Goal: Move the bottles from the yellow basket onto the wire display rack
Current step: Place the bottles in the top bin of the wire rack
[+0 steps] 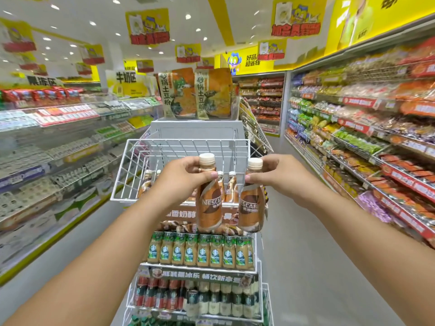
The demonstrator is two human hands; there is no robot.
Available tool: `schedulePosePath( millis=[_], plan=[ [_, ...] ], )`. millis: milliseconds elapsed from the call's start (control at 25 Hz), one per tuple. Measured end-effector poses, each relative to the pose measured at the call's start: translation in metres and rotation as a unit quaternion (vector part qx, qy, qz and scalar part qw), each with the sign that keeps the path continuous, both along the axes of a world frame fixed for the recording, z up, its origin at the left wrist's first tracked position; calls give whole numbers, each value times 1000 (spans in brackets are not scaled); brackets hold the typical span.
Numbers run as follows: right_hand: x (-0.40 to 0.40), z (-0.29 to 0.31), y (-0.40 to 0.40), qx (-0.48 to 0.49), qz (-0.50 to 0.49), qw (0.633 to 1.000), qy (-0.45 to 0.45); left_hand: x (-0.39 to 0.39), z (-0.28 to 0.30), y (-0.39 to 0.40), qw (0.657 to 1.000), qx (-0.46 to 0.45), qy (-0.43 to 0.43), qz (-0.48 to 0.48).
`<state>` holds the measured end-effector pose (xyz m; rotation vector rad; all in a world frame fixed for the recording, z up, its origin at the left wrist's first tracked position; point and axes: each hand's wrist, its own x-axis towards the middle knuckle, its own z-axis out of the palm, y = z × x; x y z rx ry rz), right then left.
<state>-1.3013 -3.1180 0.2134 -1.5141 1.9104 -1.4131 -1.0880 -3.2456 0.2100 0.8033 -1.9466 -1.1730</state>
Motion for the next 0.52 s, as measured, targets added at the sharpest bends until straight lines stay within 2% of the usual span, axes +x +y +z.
schedulePosePath(
  millis=[200,520],
  plan=[
    [-36,2,-68,-13,2,1000,-25,-36,4,-70,1000,17,12,-3],
    [-67,-29,-163,29,-25,999,-35,-81,-24,-172,998,58,-6,-30]
  ],
)
